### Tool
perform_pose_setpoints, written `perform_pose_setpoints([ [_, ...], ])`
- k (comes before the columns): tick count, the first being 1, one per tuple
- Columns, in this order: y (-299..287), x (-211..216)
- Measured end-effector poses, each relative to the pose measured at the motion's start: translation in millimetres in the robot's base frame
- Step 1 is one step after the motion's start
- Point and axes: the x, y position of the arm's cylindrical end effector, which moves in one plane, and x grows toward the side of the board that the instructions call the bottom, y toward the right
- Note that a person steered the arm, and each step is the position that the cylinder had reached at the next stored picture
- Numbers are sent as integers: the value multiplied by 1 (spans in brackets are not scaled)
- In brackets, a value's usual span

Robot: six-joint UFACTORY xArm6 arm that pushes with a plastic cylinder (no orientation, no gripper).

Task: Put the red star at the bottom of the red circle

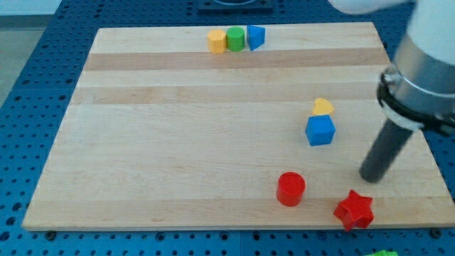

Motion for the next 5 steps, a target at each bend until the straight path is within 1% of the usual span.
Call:
perform_pose_setpoints([
  [2,16,49],
  [5,-16,53],
])
